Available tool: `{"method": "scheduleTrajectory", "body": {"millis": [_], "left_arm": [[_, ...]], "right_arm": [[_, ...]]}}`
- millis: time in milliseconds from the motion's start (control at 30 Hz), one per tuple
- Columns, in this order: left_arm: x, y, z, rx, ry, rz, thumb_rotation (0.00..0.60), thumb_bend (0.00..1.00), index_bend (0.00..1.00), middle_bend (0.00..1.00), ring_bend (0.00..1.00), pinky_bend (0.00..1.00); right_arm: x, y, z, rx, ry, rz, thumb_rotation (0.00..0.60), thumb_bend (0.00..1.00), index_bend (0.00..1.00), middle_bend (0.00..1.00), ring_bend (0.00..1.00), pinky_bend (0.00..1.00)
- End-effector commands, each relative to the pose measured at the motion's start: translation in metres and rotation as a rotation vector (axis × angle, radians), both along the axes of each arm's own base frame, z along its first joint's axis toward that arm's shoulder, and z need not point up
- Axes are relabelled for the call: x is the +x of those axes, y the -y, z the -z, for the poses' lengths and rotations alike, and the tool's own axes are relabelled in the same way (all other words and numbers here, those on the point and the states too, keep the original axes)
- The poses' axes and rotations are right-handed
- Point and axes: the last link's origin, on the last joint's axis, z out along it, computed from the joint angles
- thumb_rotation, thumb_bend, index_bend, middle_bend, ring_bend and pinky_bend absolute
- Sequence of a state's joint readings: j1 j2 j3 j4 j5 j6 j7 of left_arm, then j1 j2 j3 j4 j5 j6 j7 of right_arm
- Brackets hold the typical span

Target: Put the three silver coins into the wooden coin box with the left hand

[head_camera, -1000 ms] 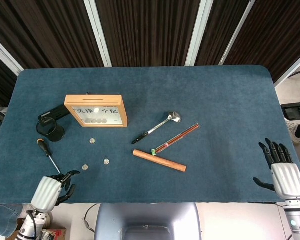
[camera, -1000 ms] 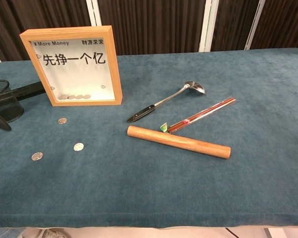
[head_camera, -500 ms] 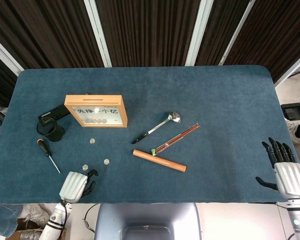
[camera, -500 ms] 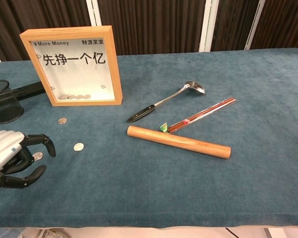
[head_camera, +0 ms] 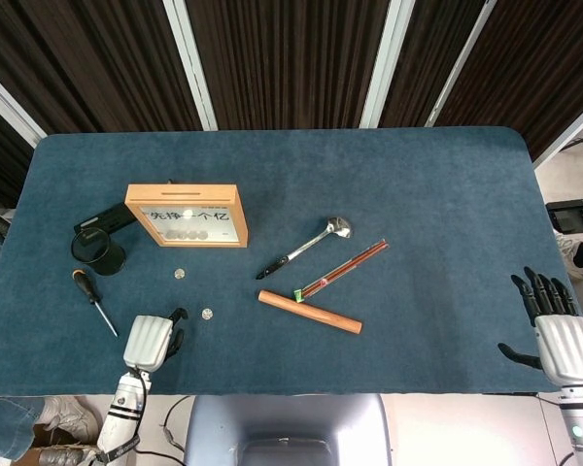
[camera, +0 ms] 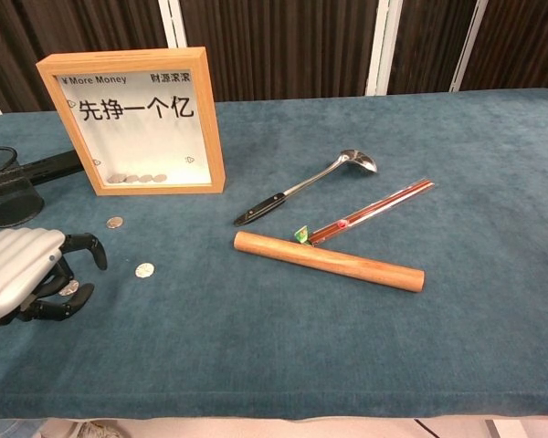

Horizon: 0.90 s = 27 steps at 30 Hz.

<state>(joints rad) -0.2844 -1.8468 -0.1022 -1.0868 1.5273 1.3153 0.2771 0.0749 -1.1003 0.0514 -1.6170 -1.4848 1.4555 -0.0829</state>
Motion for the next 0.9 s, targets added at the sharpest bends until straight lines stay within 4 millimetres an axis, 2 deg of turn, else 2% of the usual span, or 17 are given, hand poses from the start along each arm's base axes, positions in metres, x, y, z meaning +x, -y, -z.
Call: {"method": "scheduleTrajectory", "body": {"millis": [33,567,900], "left_arm": [[-0.003,0.001,-0.001,0.000,-0.016,-0.004,0.600,0.43,0.43,1.00,1.00,1.00],[-0.022,0.002,-0.004,-0.001,-0.057,-0.064,0.600,0.42,0.43,1.00,1.00,1.00],[-0.023,0.004,-0.005,0.004,-0.068,-0.060,0.600,0.42,0.43,1.00,1.00,1.00]], "right_arm": [[0.000,0.000,0.000,0.000,0.000,0.000,0.600,0.14,0.00,0.00,0.00,0.00],[0.001,0.001,0.004,0.012,-0.008,0.002,0.600,0.14,0.00,0.00,0.00,0.00],[0.001,0.001,0.005,0.016,-0.011,0.002,0.600,0.14,0.00,0.00,0.00,0.00]]}}
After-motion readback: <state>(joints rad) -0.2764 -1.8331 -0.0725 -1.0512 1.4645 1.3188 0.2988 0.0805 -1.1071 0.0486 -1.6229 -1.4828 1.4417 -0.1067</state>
